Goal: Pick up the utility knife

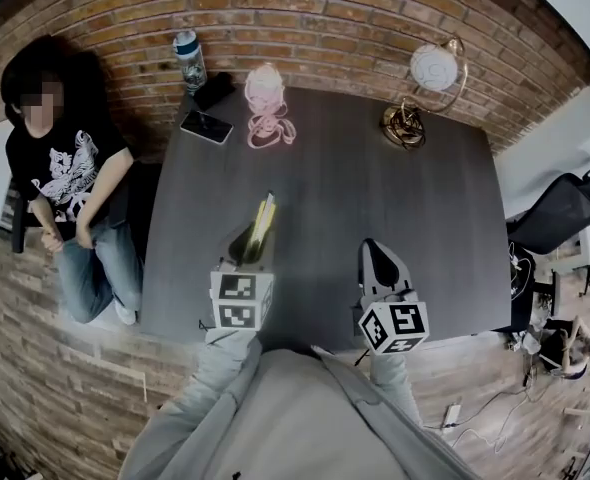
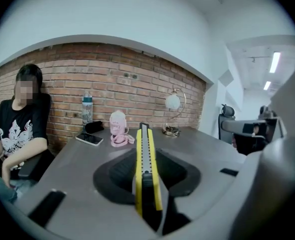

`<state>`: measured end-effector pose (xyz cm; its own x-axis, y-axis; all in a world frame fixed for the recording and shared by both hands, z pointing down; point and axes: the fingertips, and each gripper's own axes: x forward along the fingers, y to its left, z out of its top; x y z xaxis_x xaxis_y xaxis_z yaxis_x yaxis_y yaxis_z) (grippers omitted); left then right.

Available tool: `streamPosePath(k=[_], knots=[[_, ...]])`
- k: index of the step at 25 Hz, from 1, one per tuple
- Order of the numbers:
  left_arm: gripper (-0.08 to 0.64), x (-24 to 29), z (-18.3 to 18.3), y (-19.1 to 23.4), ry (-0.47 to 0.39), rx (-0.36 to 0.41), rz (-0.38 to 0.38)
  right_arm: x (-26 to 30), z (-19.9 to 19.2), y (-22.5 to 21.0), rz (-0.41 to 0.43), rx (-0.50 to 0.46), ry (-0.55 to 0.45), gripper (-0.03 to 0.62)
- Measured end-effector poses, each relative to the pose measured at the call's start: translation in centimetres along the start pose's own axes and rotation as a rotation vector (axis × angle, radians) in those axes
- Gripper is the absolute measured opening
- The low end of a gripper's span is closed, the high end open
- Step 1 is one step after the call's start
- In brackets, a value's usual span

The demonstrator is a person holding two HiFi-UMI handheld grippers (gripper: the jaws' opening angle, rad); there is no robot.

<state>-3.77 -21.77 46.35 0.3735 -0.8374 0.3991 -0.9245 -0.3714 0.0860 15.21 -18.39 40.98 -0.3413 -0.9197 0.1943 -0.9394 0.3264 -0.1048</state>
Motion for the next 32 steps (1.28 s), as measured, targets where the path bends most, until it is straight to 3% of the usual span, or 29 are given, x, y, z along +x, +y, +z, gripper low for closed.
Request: streamPosePath(k=[8,14,32], knots=[[0.13,-4.0,4.6,0.6,-0.139,-0.014,-0.014,0.2,1.8,1.3,0.043,-0.035,-0.038,0.018],[0.13,-6.9,6.0,1.2,-0.204,-0.024,0.004,-0.3,2.5,1.7,0.064,-0.047,-0.052,0.018],[0.13,-6.2,5.4,1.8,-0.18,-0.036,0.003,0.5,1.8,2.0,0.076,-0.058,-0.025,0.018]])
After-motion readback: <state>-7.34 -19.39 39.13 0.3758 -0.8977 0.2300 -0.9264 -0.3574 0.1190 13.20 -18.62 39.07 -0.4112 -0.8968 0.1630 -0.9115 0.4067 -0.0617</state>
